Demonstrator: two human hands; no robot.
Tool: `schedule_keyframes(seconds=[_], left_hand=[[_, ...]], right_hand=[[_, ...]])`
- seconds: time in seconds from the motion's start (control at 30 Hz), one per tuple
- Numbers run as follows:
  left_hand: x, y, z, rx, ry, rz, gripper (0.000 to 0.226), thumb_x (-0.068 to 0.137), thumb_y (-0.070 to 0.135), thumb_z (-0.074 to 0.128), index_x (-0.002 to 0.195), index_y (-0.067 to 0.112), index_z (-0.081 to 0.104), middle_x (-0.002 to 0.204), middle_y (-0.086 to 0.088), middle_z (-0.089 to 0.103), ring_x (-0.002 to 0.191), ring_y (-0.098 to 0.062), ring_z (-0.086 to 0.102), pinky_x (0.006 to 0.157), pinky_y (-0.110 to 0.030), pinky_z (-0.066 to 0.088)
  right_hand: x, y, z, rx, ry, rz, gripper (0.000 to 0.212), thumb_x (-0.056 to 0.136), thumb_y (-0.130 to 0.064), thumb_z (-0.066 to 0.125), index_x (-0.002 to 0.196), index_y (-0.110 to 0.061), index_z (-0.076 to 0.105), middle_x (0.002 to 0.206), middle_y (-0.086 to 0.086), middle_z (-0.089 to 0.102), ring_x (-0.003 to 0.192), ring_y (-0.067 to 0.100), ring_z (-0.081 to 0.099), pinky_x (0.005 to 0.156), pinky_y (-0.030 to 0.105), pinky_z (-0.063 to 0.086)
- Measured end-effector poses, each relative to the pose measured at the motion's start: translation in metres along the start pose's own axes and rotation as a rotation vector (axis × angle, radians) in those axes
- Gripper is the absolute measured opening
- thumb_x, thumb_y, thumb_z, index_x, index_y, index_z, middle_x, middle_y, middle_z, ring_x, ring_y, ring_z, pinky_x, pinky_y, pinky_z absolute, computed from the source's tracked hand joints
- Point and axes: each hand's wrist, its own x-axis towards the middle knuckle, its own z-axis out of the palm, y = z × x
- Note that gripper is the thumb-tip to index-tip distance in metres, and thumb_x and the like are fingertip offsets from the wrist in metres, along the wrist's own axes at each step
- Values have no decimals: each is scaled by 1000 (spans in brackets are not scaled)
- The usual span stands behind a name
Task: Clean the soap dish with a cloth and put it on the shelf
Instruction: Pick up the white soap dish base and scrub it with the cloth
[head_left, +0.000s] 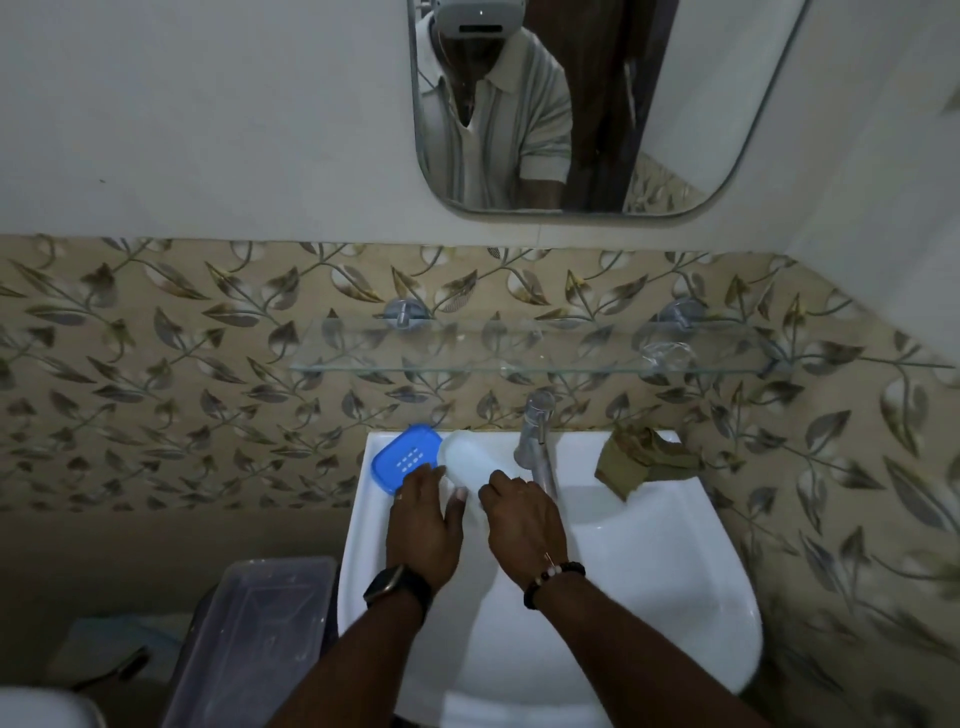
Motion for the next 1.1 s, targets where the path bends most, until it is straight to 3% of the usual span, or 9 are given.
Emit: schedule_keyframes(seconds=[0.1, 0.3, 0.5, 0.67, 0.77, 0.93, 1.1], left_hand=[[-7, 7, -10, -113, 87, 3, 41, 101, 43, 53, 134, 19, 56, 135, -4, 64, 123, -24, 58, 102, -37, 46], [-14, 18, -23, -177, 72, 53, 50, 98, 43, 58, 141, 18, 51, 134, 1, 66, 113, -15, 64, 95, -36, 53], [-20, 43, -33, -241, 62, 213, 48, 97, 37, 62, 140, 21, 51, 125, 11, 57, 101, -5, 59, 85, -26, 52], [-19, 62, -37, -167, 21, 394, 45, 96, 33, 65, 138, 19, 54, 126, -2, 64, 104, -15, 66, 85, -36, 59], [-18, 68, -39, -106, -9, 483, 46, 97, 34, 63, 140, 19, 54, 131, -1, 61, 110, -18, 64, 87, -42, 59], [-17, 72, -38, -13, -30, 553, 45, 99, 38, 59, 141, 24, 51, 134, -2, 60, 113, -23, 62, 85, -46, 60], [-17, 72, -37, -170, -7, 424, 42, 96, 42, 63, 134, 25, 57, 124, 4, 64, 102, -7, 65, 79, -29, 59]], right_hand=[[-12, -8, -10, 122, 15, 69, 13, 80, -2, 71, 75, -13, 67, 76, 3, 64, 63, 24, 63, 50, 30, 47], [-38, -20, -24, 398, 97, 229, 11, 94, -9, 60, 89, -9, 70, 94, 3, 69, 82, 18, 64, 64, 29, 49], [-50, -22, -36, 653, 139, 382, 16, 92, -3, 62, 78, -7, 68, 80, 4, 65, 75, 17, 60, 67, 27, 47], [-61, -25, -29, 892, 140, 564, 18, 92, 0, 57, 85, -13, 68, 86, -1, 72, 78, 4, 71, 74, 25, 58], [-61, -25, -25, 986, 142, 648, 23, 90, 2, 55, 86, -15, 69, 86, -1, 75, 78, 5, 72, 75, 25, 58], [-58, -27, -21, 1076, 95, 713, 32, 90, -2, 55, 80, -27, 72, 83, -8, 75, 84, 11, 73, 85, 45, 61], [-59, -20, -24, 923, 126, 582, 20, 89, -6, 54, 86, -18, 70, 86, -3, 74, 81, 9, 70, 79, 37, 60]])
